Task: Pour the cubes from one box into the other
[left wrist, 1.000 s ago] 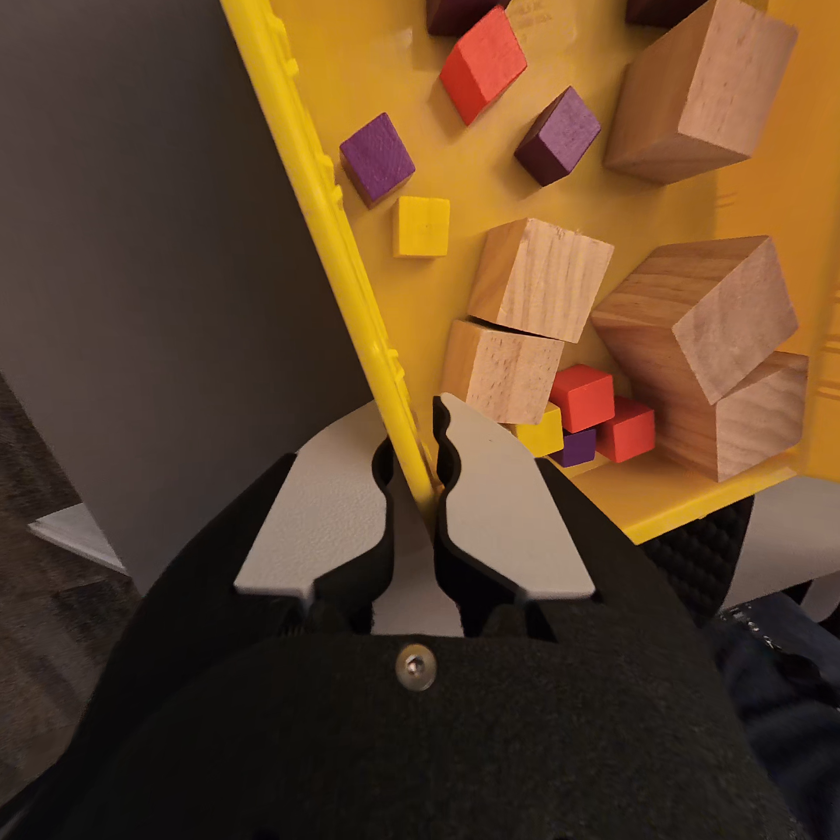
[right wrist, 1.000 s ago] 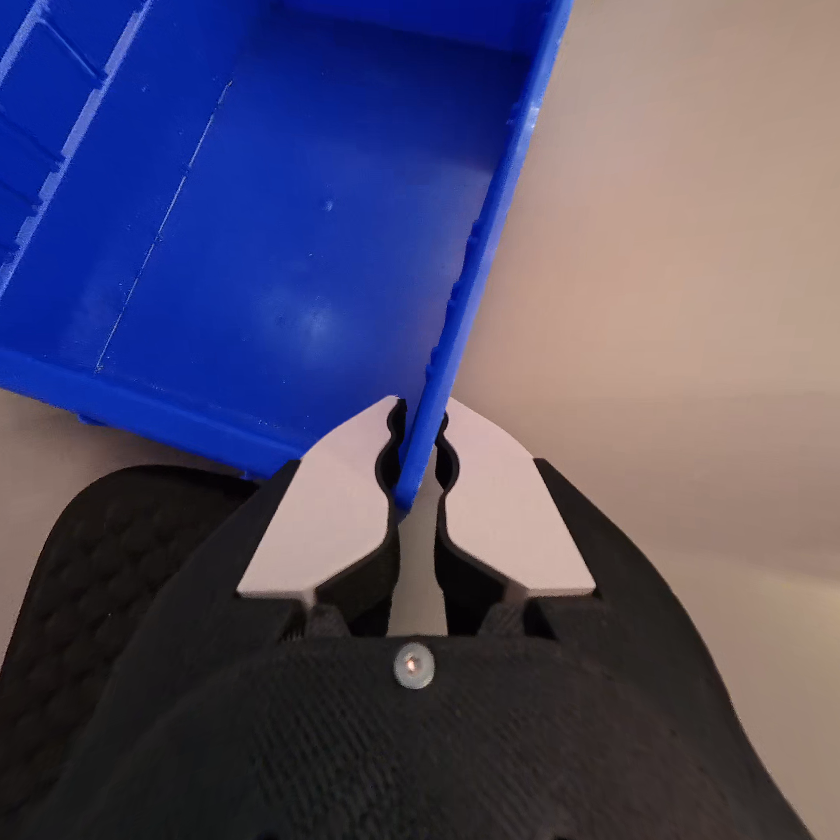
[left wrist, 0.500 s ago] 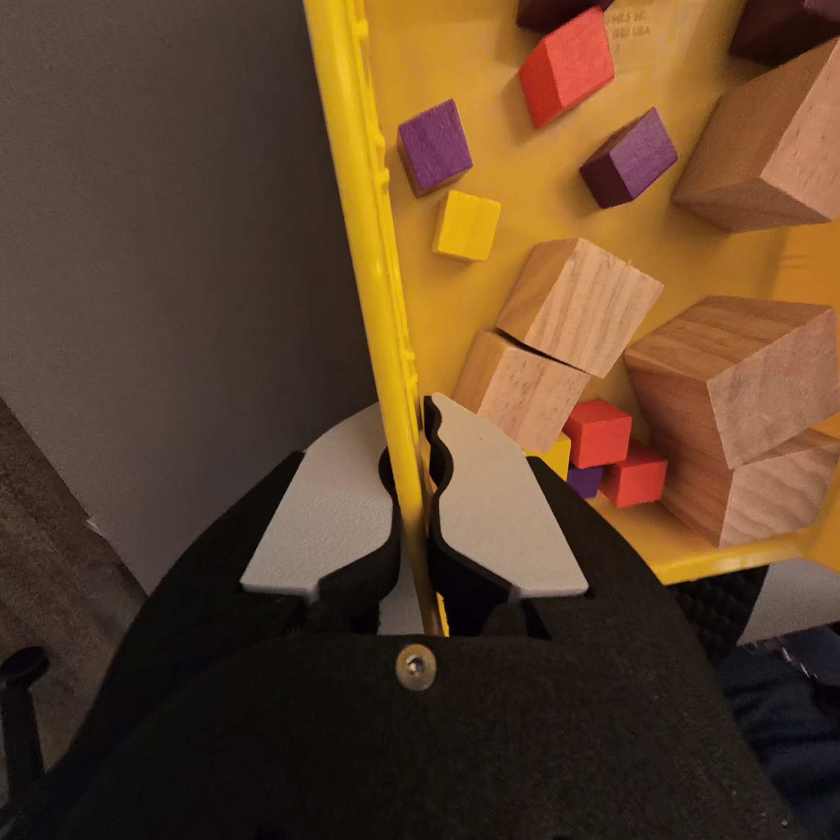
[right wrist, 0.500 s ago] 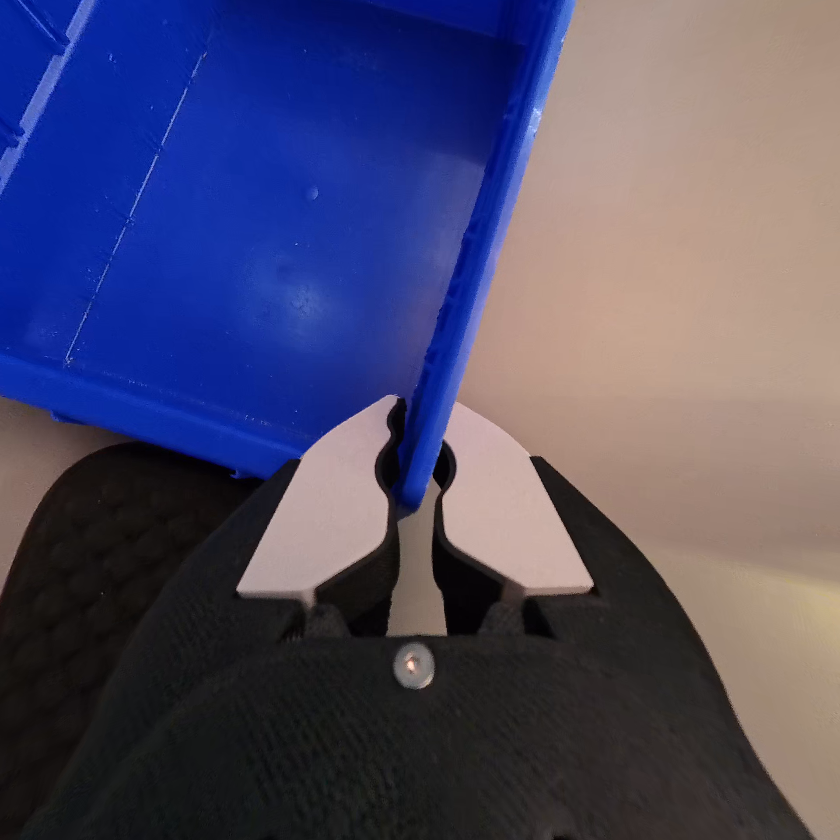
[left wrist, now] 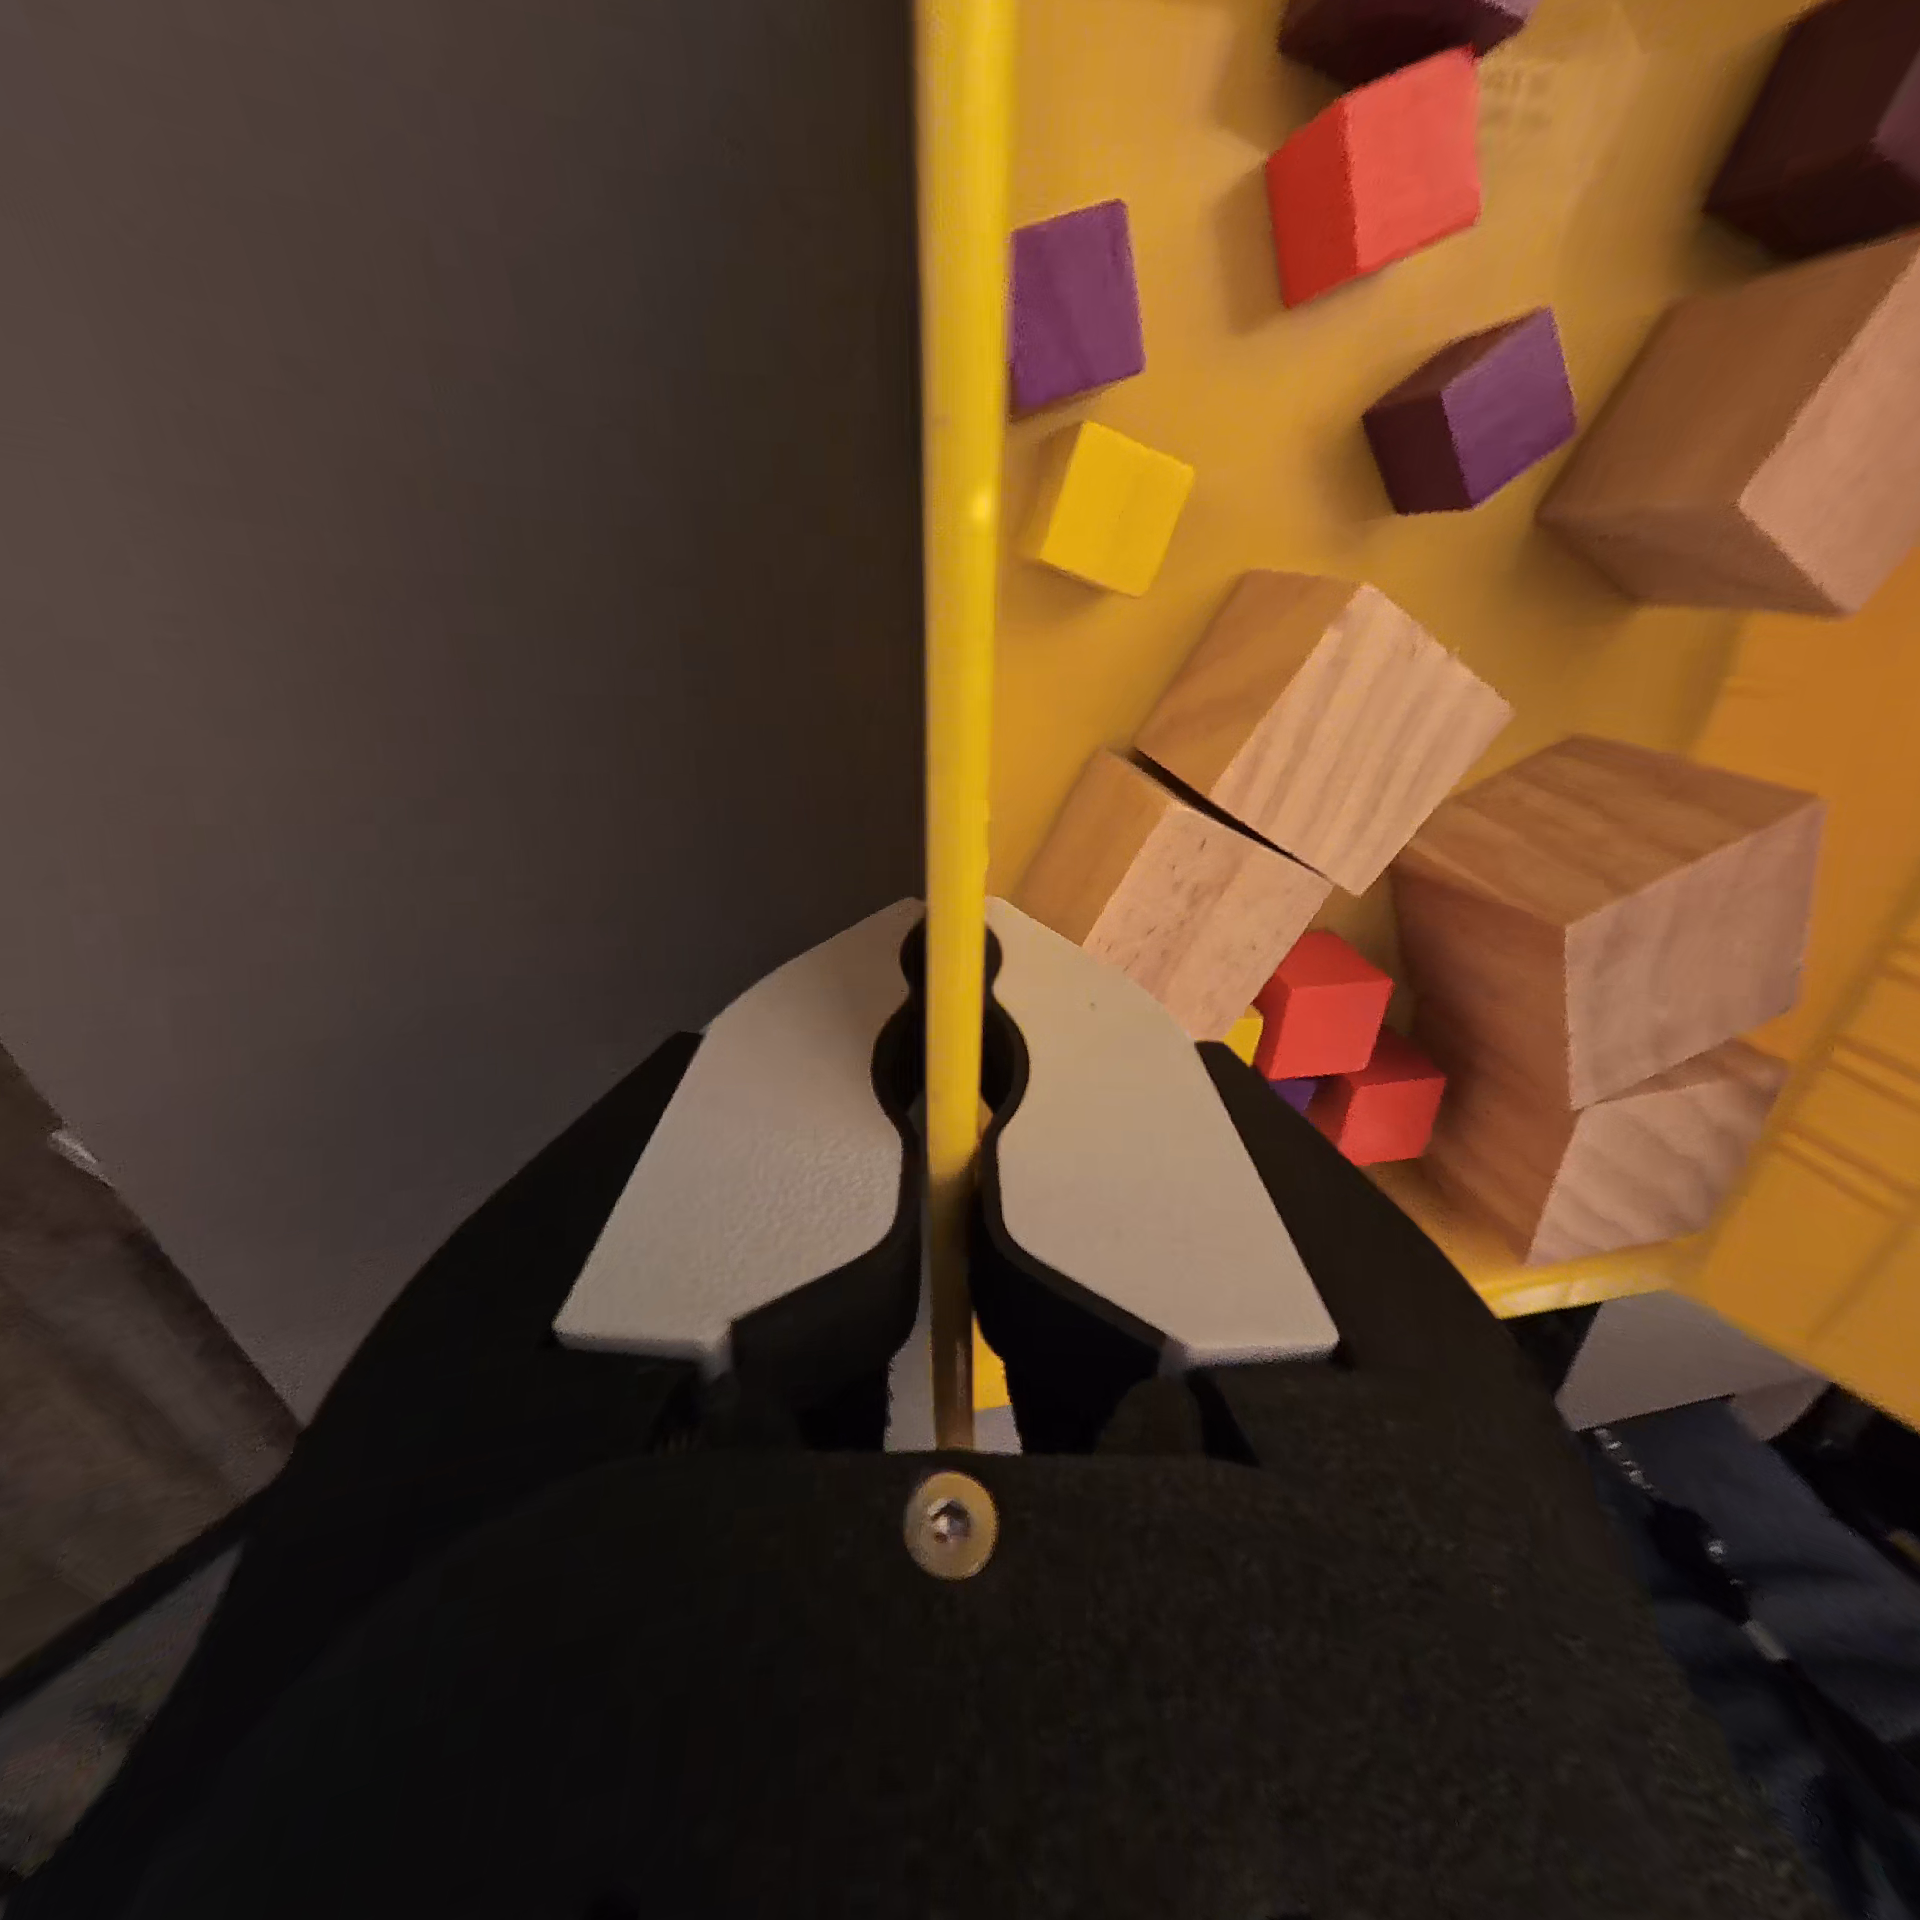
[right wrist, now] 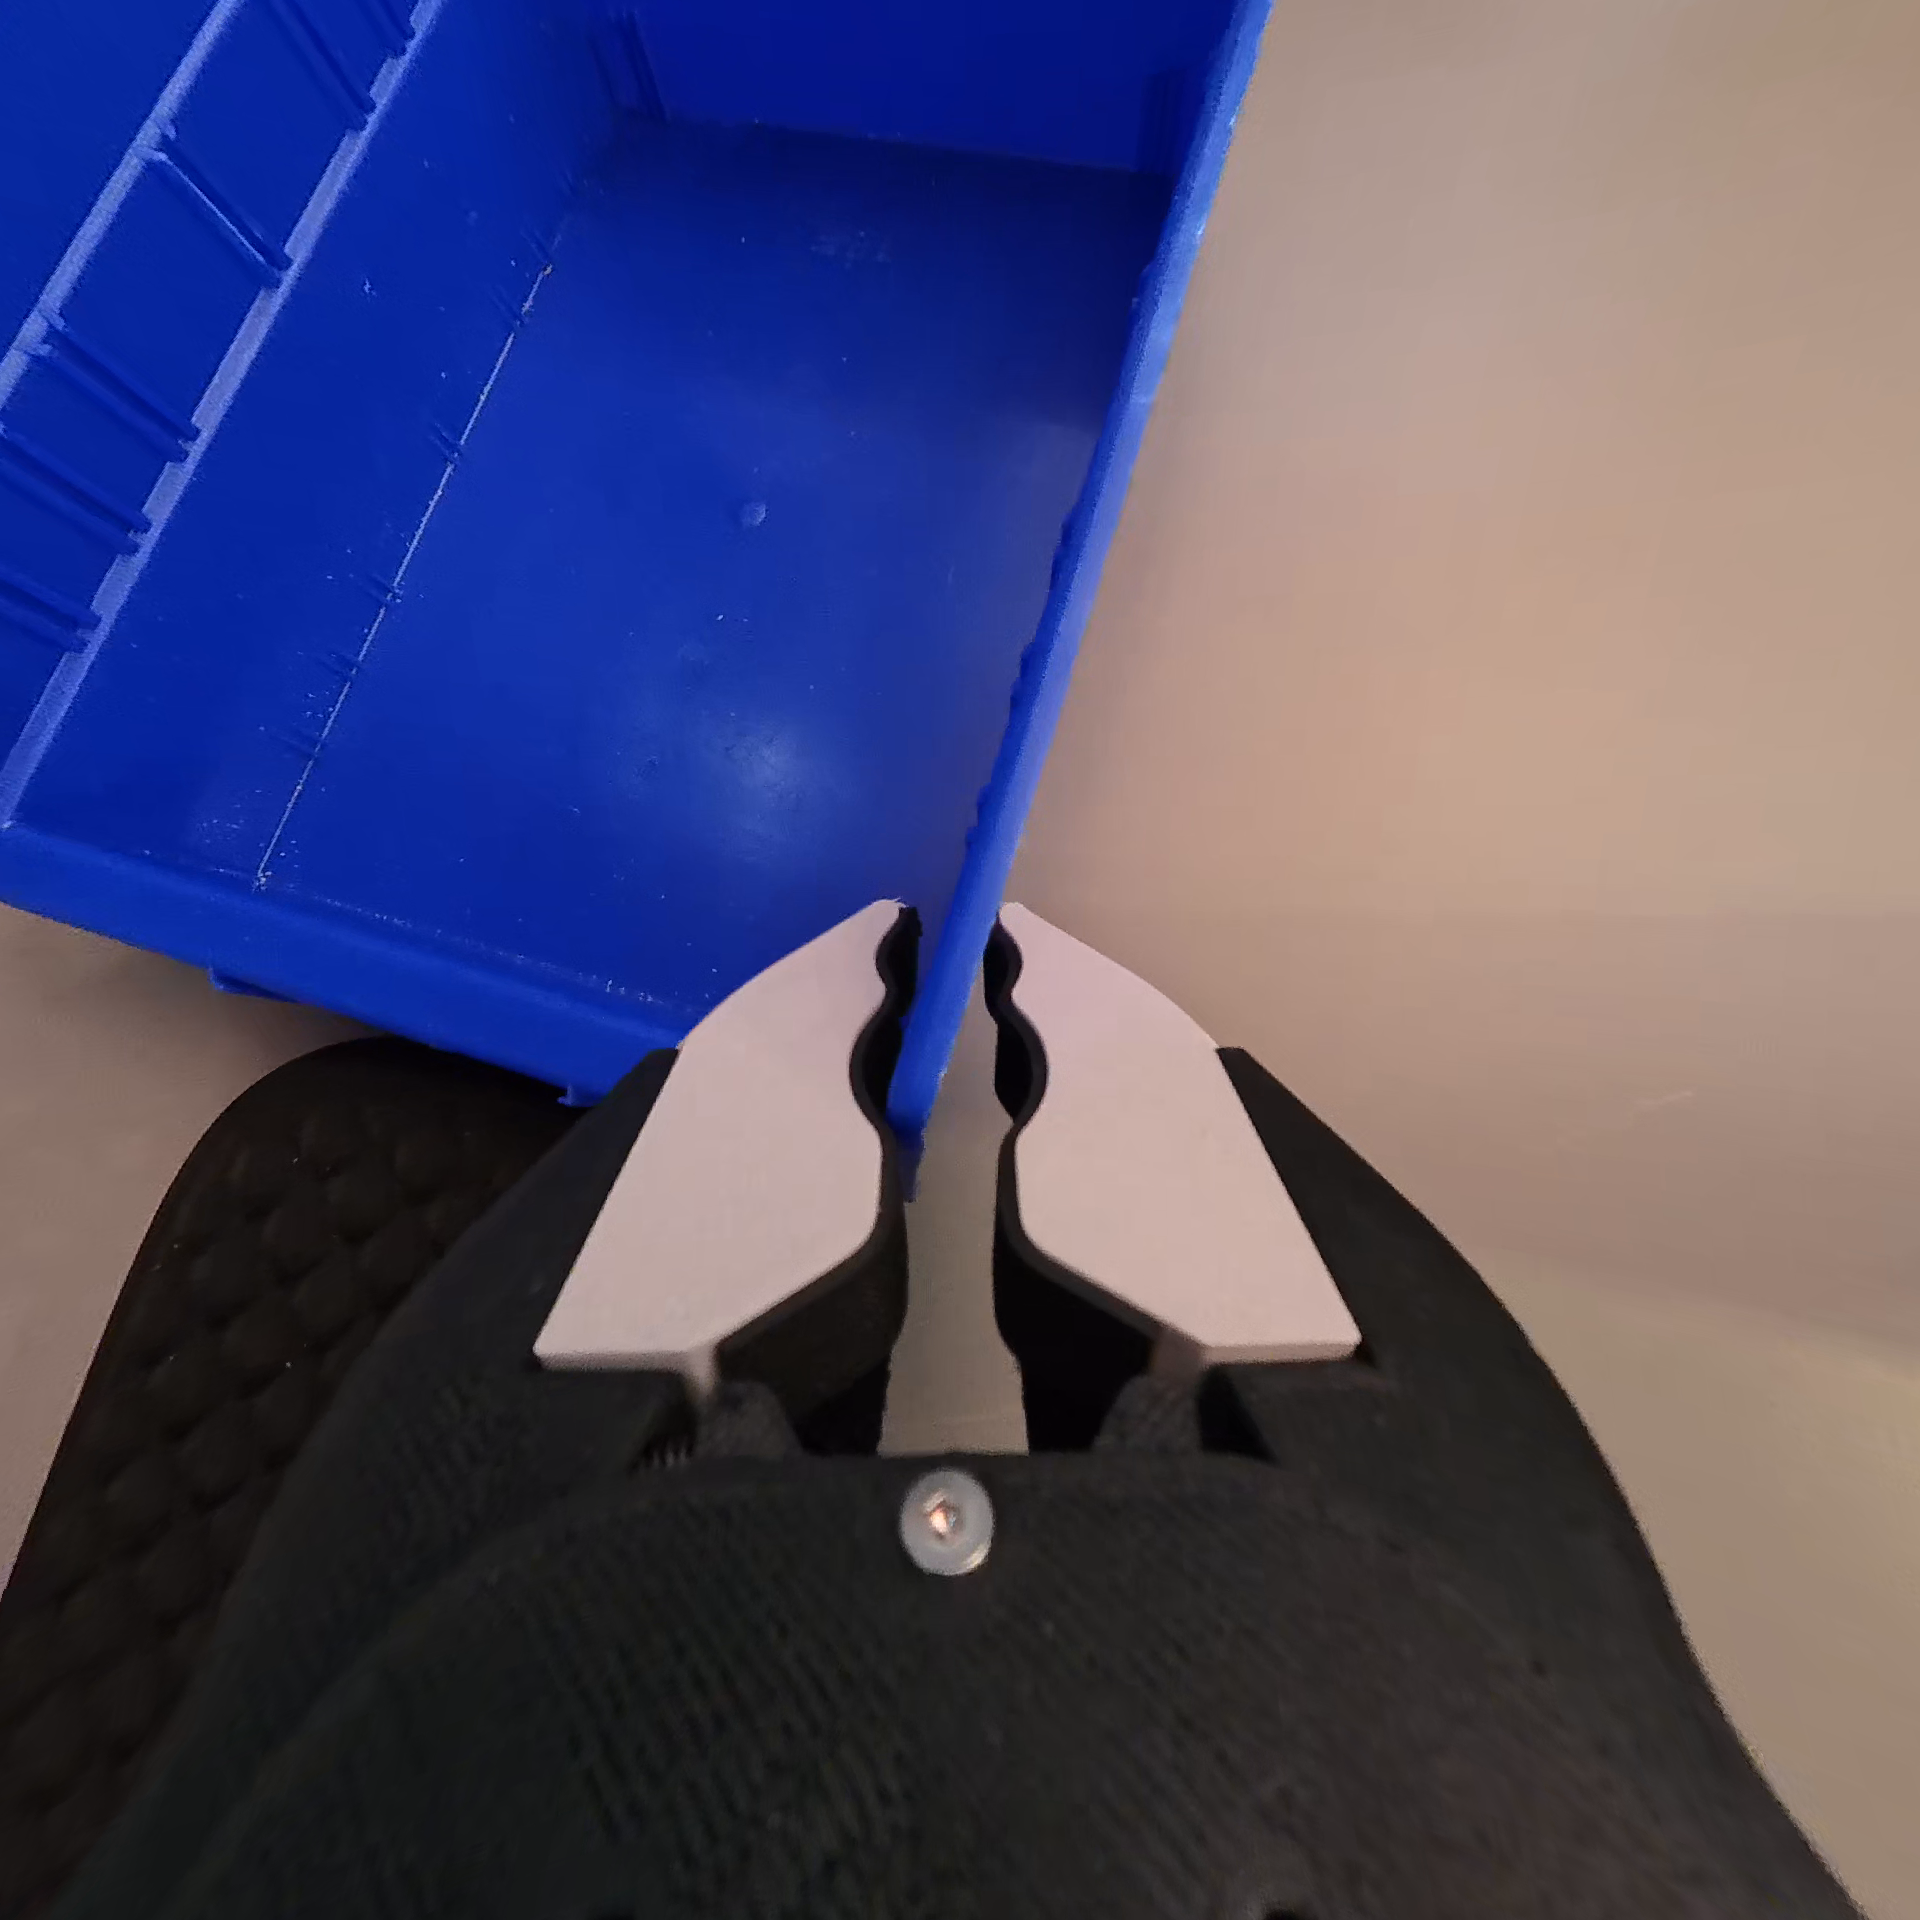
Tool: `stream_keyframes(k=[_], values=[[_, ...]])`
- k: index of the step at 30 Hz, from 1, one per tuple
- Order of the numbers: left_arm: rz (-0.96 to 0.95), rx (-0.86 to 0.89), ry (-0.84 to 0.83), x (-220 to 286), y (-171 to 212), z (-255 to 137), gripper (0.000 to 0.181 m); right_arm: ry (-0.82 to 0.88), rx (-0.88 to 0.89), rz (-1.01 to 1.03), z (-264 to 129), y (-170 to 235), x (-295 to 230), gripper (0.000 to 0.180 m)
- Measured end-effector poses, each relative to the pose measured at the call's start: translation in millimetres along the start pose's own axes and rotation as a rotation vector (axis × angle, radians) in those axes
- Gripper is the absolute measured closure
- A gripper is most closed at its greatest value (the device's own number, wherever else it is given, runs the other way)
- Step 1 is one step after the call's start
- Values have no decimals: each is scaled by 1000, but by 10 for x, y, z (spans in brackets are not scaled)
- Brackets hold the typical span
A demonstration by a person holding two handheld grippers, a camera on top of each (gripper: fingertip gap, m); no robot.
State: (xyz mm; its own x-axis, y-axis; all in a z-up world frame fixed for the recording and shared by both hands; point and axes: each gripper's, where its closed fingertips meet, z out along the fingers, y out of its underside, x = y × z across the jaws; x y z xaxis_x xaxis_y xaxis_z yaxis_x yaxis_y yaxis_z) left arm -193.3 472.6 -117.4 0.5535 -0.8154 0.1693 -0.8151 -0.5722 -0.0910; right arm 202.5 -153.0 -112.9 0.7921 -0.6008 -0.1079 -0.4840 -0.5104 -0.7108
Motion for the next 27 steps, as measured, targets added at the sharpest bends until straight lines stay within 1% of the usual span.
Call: stream_keyframes(k=[2, 5, 7, 10, 13, 14, 16, 20, 27], values=[[-28, -18, -7, 11, -58, 7, 177, -6, 18, 14, -2, -2, -2, 167], [13, -98, -41, 13, -66, 8, 177, -16, 51, 39, -8, -2, -8, 166], [17, -116, -27, 13, -67, 5, 177, -25, 74, 51, -12, -1, -14, 165], [4, -52, 64, 65, -107, -14, 169, -37, 87, 59, -12, -3, -17, 165], [-9, 44, 167, 118, -103, -147, 159, -27, 62, 29, -10, 5, -15, 165], [-10, 59, 177, 109, -65, -192, 159, -21, 51, 14, -9, 8, -12, 165], [14, 35, 144, 45, 91, -225, 168, -8, 35, -6, -9, 12, -8, 165], [-23, 43, 126, 43, 209, -229, 169, 7, 34, -18, -13, 13, -6, 165], [-43, 28, -12, 49, 221, -211, 174, 3, 72, 17, -20, 5, -7, 166]])
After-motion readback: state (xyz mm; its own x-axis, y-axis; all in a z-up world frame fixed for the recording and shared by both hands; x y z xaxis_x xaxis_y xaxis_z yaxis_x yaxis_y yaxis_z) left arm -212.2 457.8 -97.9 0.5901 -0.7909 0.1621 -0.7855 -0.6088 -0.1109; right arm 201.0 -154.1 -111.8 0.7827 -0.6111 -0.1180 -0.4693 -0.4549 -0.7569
